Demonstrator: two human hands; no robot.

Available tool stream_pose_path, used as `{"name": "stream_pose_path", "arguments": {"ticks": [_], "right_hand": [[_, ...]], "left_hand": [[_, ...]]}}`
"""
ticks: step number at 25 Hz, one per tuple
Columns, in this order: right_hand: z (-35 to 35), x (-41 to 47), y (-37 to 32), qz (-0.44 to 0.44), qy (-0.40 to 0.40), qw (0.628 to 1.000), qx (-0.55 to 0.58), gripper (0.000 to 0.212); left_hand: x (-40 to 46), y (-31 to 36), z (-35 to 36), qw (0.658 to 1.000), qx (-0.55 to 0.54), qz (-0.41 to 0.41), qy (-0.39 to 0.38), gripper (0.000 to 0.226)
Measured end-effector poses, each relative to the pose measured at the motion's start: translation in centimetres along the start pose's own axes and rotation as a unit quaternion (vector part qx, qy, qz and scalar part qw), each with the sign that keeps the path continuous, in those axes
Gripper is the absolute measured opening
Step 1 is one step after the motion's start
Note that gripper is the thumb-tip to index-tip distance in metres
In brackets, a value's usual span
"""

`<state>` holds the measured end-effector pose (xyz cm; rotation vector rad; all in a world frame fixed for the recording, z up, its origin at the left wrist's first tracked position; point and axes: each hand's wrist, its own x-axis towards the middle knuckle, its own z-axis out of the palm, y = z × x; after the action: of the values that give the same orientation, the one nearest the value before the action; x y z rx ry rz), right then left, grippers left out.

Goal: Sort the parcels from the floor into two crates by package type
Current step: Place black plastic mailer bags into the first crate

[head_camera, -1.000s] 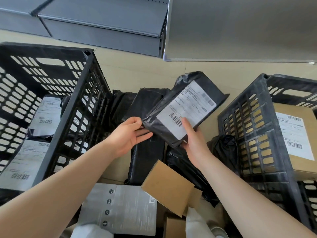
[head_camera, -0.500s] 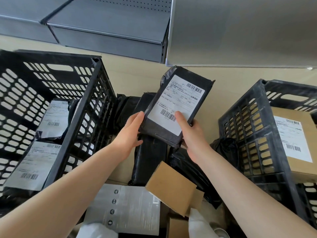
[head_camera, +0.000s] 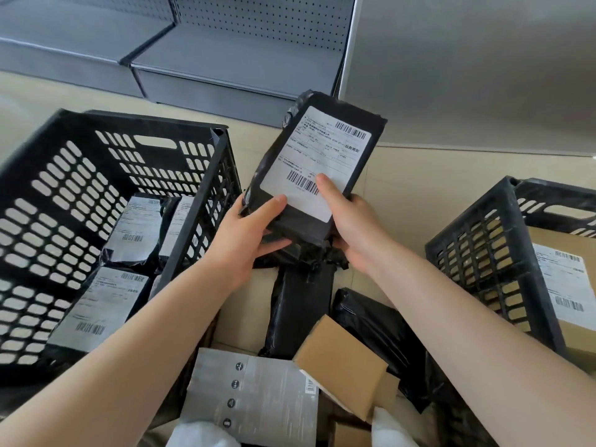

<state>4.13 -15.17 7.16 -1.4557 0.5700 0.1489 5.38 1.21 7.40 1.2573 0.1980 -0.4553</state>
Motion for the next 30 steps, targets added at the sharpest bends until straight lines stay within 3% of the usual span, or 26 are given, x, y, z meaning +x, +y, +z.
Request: {"name": "stream_pose_path", "arguments": {"ticks": [4, 7, 9, 11, 14, 16, 21, 25, 30], "right_hand": [[3.7, 0.7, -2.2, -0.028, -0.054, 0.998, -0.016, 0.076], [7.3, 1.2, -3.4, -0.042, -0.058, 0.997, -0.040, 0.102], [9.6, 1.2, -4.1, -0.042, -0.075, 0.995, -0.051, 0.106], [11.6, 1.2, -4.5, -0.043, -0.082, 0.995, -0.044, 0.090], [13.5, 1.5, -3.6, -0.043, -0.053, 0.998, -0.004, 0.047], [14.3, 1.3, -2.1, -0.063, -0.069, 0.994, -0.061, 0.033], [16.2, 0.6, 1.6, -0.162, -0.151, 0.940, -0.258, 0.055], [16.5, 0.9, 2.7, -0.167, -0.167, 0.927, -0.291, 0.057], [16.1, 1.0, 2.9, -0.181, -0.163, 0.924, -0.295, 0.058]], "left_hand": [[-0.5, 2.3, -2.4, 0.997, -0.001, 0.069, 0.029, 0.038], [-0.3, 3.9, -4.7, 0.992, -0.011, 0.109, 0.056, 0.034], [0.0, 4.7, -6.6, 0.989, -0.025, 0.125, 0.079, 0.030], [0.5, 5.2, -8.7, 0.985, -0.031, 0.132, 0.108, 0.028], [1.0, 5.4, -12.1, 0.978, -0.035, 0.139, 0.153, 0.021], [1.2, 5.1, -14.3, 0.972, -0.047, 0.140, 0.181, 0.017], [1.5, 2.6, -18.5, 0.962, -0.059, 0.115, 0.239, 0.025], [2.2, -0.6, -21.1, 0.961, -0.061, 0.071, 0.259, 0.016], [4.1, -2.5, -23.0, 0.965, -0.041, 0.008, 0.258, 0.027]]}}
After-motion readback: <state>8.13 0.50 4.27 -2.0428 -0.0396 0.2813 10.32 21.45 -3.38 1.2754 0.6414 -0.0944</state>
